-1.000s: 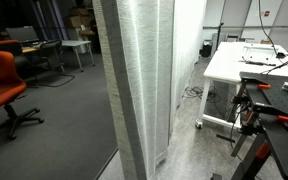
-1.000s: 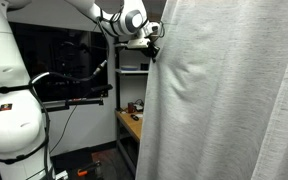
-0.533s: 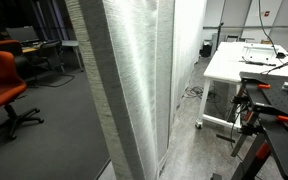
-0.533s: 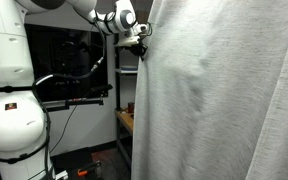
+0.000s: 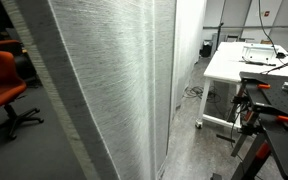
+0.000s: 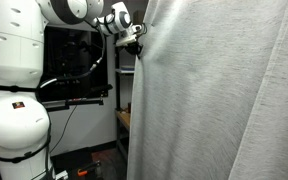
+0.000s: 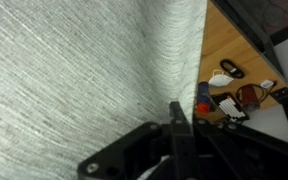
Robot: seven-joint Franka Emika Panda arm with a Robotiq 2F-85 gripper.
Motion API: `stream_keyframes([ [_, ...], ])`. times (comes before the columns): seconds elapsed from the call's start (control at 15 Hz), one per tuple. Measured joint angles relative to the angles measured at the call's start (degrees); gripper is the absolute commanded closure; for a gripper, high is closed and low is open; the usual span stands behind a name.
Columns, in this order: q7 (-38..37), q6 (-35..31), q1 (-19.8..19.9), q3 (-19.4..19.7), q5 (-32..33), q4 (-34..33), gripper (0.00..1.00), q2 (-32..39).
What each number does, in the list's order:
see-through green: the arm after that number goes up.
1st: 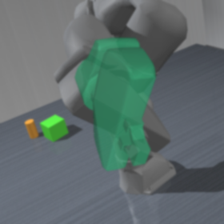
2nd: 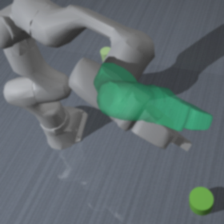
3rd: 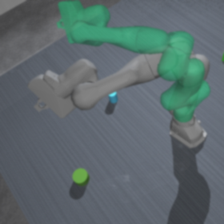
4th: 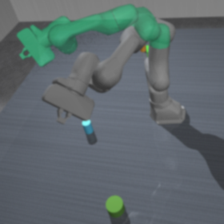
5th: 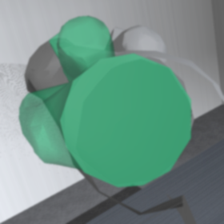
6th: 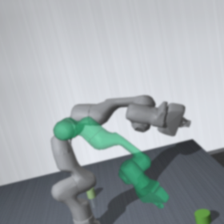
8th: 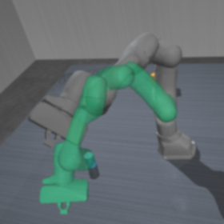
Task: Slide the curtain to the left
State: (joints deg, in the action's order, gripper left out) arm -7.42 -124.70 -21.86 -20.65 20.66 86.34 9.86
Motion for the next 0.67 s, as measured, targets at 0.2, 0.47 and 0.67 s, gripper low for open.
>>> stream_keyframes([
  [0.2,0.67,1.68,-2.59,0.30,3.45,-4.30,0.99,3.22],
  [0.47,2.87,3.61,-5.53,0.65,5.45,-7.76,0.99,6.23],
  [0.67,4.72,4.50,-7.15,0.87,5.71,-9.10,0.99,7.60],
])
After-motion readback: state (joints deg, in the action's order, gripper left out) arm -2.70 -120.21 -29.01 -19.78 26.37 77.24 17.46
